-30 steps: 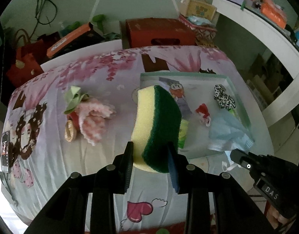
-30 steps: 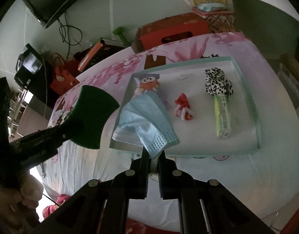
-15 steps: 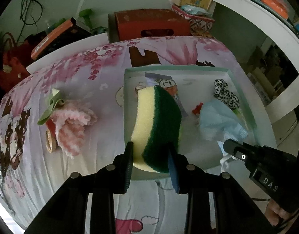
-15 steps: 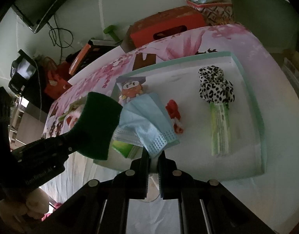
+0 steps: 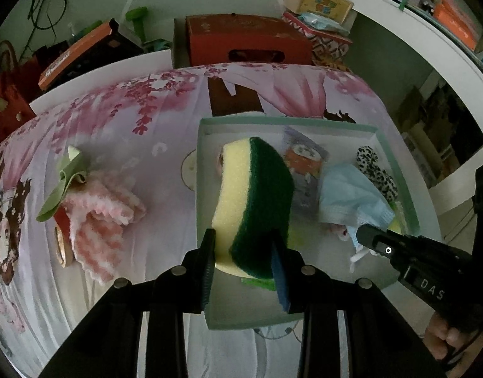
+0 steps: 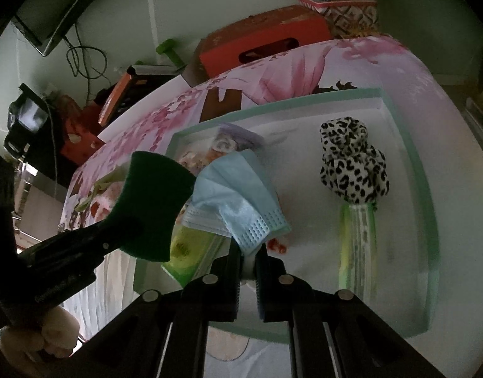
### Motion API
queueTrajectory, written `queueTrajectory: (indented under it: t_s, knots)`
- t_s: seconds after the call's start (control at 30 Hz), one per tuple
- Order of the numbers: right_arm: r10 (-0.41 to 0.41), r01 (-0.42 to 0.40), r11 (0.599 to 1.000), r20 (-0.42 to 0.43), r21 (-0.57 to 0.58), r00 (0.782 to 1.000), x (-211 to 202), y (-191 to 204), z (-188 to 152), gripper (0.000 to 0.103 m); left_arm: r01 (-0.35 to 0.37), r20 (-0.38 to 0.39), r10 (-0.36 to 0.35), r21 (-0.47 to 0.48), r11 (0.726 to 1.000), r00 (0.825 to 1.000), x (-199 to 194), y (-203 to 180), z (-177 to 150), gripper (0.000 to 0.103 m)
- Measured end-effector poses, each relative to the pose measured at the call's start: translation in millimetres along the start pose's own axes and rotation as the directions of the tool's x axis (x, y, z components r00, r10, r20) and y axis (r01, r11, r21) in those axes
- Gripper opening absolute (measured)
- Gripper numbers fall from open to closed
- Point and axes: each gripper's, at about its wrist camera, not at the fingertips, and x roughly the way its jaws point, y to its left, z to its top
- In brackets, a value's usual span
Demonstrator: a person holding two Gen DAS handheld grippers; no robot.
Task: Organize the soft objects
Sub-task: 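Carry the sponge and blue mask over the mint tray with both grippers, then open the right gripper to drop the mask while the left releases the sponge into the tray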
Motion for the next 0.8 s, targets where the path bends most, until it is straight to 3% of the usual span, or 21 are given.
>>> queueTrajectory:
  t_s: [0.67, 0.8]
  knots:
    - [-0.035, 0.035, 0.999, -0.034, -0.001, 0.999, 20, 2, 7, 0.008, 0.029, -0.006, -0.029, -0.045, 0.999, 1.000, 19, 18, 8, 0.039]
    - [-0.044, 0.044, 0.999, -0.034, -0.002, 0.998, 16, 3, 7, 0.012, 0.027, -0.011, -0.028, -0.061, 0.998, 1.000, 18, 22, 7, 0.047]
